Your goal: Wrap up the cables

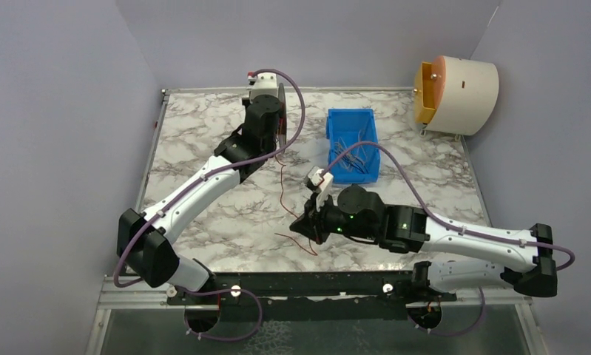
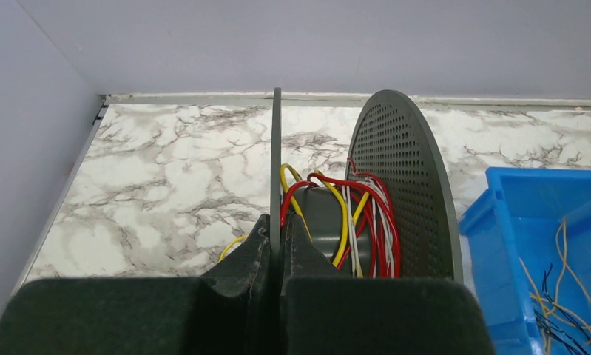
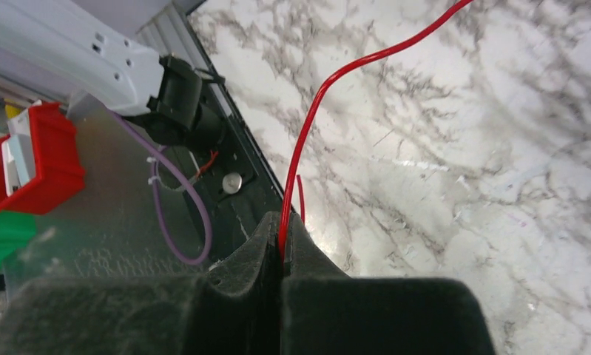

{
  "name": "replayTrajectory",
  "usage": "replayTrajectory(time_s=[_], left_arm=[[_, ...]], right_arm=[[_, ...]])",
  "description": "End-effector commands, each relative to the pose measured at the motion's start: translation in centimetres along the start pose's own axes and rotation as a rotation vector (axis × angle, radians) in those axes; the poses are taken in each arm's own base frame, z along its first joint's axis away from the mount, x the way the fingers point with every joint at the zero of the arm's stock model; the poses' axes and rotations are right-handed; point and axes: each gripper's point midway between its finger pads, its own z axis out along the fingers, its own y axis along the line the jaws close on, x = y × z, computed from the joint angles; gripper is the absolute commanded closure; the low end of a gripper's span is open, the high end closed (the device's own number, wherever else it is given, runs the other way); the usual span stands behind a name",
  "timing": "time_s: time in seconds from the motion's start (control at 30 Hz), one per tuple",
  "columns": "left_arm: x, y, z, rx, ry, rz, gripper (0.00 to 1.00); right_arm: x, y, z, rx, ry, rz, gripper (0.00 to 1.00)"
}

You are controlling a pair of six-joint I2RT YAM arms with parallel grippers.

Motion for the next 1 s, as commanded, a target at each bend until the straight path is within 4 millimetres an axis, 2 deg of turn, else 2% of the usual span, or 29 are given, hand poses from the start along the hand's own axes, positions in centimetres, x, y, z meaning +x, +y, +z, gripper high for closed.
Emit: replayTrajectory(time_s=[0.0, 0.27, 0.5, 0.6, 0.77, 0.87, 0.97], left_arm=[[-0.8, 0.2, 0.4, -0.014, -0.062, -0.03, 1.0], [4.0, 0.2, 0.6, -0.003, 0.009, 0.032, 1.0], [6.7, -0.8, 0.0, 0.101, 0.051, 0.11, 1.0], [7.9, -1.4, -0.9, 0.174, 0.066, 0.155, 1.0], [8.5, -2.4, -3.0, 0.29, 0.082, 0.223, 1.0], [9.1, -2.6, -4.2, 0.35, 0.101, 0.252, 1.0], [9.6, -2.5, -5.4, 0.399, 0.115, 0.274, 1.0]], right_arm=[[-4.0, -1.3, -3.0, 0.124, -0.061, -0.072, 0.99], [-9.6, -2.1, -6.4, 0.23, -0.169, -0.163, 0.99], [-13.0, -3.5, -7.8, 0.34, -0.218, -0.321, 0.99], [-14.3, -4.1, -7.9, 0.393, -0.22, -0.416, 0.99], [-16.7, -5.9, -8.0, 0.505, -0.206, -0.569, 0.99], [-18.2, -7.5, -8.3, 0.548, -0.207, -0.616, 0.99], [-19.5, -10.0, -8.7, 0.585, -0.191, -0.641, 0.99]])
